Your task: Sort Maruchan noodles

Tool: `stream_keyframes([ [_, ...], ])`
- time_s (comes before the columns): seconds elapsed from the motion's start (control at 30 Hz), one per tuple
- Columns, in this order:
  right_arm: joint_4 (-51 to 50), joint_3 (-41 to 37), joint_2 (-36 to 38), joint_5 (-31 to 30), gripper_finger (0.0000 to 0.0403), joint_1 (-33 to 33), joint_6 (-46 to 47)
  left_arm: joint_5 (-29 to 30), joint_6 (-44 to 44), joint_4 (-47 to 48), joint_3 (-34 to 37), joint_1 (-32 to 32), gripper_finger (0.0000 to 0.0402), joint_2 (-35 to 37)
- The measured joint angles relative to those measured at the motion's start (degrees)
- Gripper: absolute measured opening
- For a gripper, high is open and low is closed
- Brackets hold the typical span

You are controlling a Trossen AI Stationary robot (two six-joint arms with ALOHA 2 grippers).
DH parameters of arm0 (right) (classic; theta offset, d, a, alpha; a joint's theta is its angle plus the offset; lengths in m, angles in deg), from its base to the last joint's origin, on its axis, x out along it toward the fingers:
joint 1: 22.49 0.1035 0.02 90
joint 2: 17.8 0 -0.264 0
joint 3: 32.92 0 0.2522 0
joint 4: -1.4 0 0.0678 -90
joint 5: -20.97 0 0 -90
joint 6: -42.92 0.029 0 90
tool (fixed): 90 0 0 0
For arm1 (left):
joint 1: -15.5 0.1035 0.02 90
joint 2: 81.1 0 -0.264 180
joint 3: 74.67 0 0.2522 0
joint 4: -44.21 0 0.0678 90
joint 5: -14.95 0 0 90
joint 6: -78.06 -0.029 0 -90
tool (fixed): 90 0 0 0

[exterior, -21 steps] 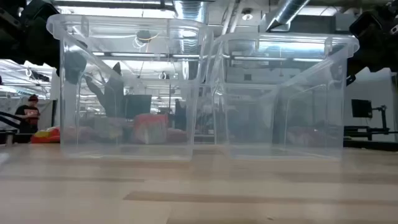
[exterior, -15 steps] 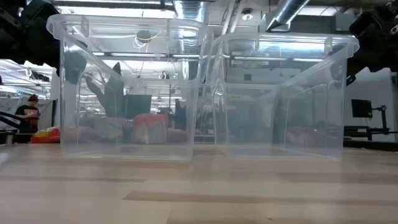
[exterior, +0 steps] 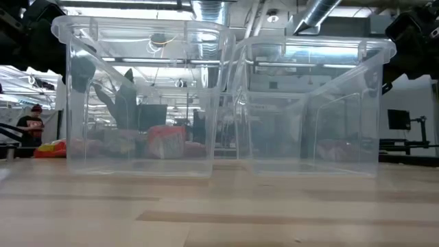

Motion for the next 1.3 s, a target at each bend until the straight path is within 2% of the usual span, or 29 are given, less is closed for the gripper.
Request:
stream_keyframes([
  [1.2, 0.0, 0.0, 0.0, 0.0, 0.0038, 0.0, 0.0, 0.7, 0.0, -0.9, 0.0, 0.0, 0.0000, 0.0],
  [1.3, 0.0, 0.0, 0.0, 0.0, 0.0038, 0.0, 0.0, 4.0, 6.0, -6.2, 0.0, 0.0, 0.0000, 0.0],
])
